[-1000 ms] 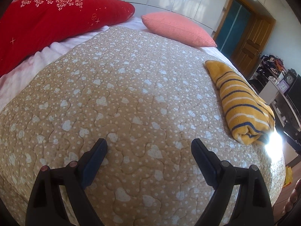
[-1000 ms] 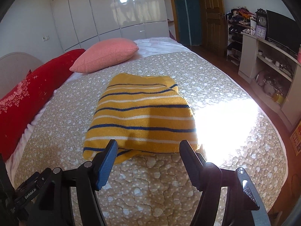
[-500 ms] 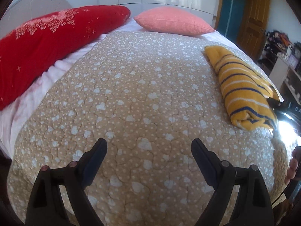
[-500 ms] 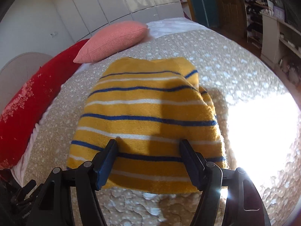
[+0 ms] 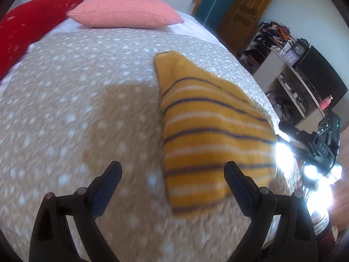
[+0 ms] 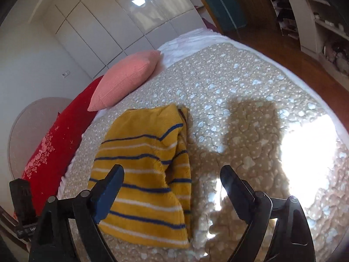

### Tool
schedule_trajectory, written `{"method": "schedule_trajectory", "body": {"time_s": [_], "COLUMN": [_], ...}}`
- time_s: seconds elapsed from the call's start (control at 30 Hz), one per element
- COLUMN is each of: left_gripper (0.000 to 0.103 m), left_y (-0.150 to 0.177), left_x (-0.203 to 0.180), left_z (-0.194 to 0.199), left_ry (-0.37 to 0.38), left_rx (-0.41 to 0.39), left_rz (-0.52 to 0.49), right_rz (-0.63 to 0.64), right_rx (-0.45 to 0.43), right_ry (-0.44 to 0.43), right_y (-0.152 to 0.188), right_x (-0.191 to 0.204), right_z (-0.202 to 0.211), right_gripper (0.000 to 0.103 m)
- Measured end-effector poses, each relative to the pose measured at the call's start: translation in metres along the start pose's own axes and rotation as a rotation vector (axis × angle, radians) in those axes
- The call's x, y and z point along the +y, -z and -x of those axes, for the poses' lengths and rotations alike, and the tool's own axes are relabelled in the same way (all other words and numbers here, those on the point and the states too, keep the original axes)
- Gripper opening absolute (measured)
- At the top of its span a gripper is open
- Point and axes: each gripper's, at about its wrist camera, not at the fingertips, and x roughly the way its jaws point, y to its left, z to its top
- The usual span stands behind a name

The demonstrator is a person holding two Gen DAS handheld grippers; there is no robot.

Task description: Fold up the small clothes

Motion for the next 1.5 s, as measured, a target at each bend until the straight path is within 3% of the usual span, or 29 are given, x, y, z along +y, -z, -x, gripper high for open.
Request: {"method": "schedule_trajectory", "body": {"time_s": [0.1,0.23,0.27,0.3,0.33,0.43,0.47,0.57,0.63,0.7,0.77,0.93,1.07,1.2,1.33,1.4,1.5], "left_gripper": [0.095,0.099,0.099,0.098,0.081,0.070,0.070,0.070,0.078,0.087,0.087,0.087,0.087,0.088,0.096,0.098,0.103], "left_y": [-0.030,-0.041,-0.042,-0.042,-0.044,-0.050,-0.054,-0.063,-0.066,-0.062,-0.051,-0.016,0.014,0.032,0.051,0.062,0.076], "left_x": [-0.001,0.002,0.004,0.004,0.004,0.006,0.007,0.013,0.018,0.024,0.028,0.044,0.043,0.029,0.022,0.021,0.020], "left_z": [-0.037,-0.088,-0.090,-0.087,-0.083,-0.062,-0.051,-0.024,-0.016,-0.018,-0.027,-0.001,0.044,0.081,0.112,0.126,0.143], "left_ry": [0.087,0.184,0.200,0.218,0.248,0.267,0.262,0.207,0.134,-0.035,-0.132,-0.123,-0.236,-0.362,-0.505,-0.563,-0.576], "left_rx": [0.065,0.182,0.174,0.159,0.150,0.127,0.107,0.036,0.003,-0.004,0.035,-0.011,-0.128,-0.252,-0.334,-0.364,-0.400], "left_rz": [0.027,0.076,0.096,0.102,0.105,0.110,0.106,0.093,0.087,0.069,0.052,0.080,0.053,0.034,0.004,-0.004,0.003], "right_rz": [-0.064,-0.092,-0.069,-0.072,-0.096,-0.111,-0.099,-0.072,-0.035,0.018,0.060,0.069,0.155,0.238,0.255,0.231,0.180], "right_rx": [0.044,0.132,0.141,0.163,0.173,0.152,0.137,0.097,0.080,0.097,0.121,-0.022,-0.089,0.002,0.148,0.145,0.142], "right_ry": [-0.081,-0.161,-0.168,-0.189,-0.213,-0.319,-0.347,-0.420,-0.402,-0.267,-0.114,-0.091,-0.105,-0.168,-0.146,-0.129,-0.155], "right_y": [-0.011,-0.017,-0.017,-0.017,-0.017,-0.024,-0.028,-0.032,-0.027,-0.017,-0.007,-0.002,-0.005,0.025,0.059,0.066,0.071], "right_x": [-0.011,-0.010,-0.003,0.002,0.005,0.025,0.033,0.055,0.064,0.069,0.067,0.069,0.103,0.137,0.145,0.140,0.141], "right_z": [-0.033,-0.077,-0.084,-0.091,-0.094,-0.091,-0.087,-0.077,-0.077,-0.091,-0.104,-0.055,-0.020,-0.031,-0.075,-0.080,-0.064], "right_gripper": [0.093,0.090,0.086,0.068,0.061,0.044,0.044,0.044,0.044,0.056,0.058,0.058,0.058,0.058,0.058,0.058,0.059]}}
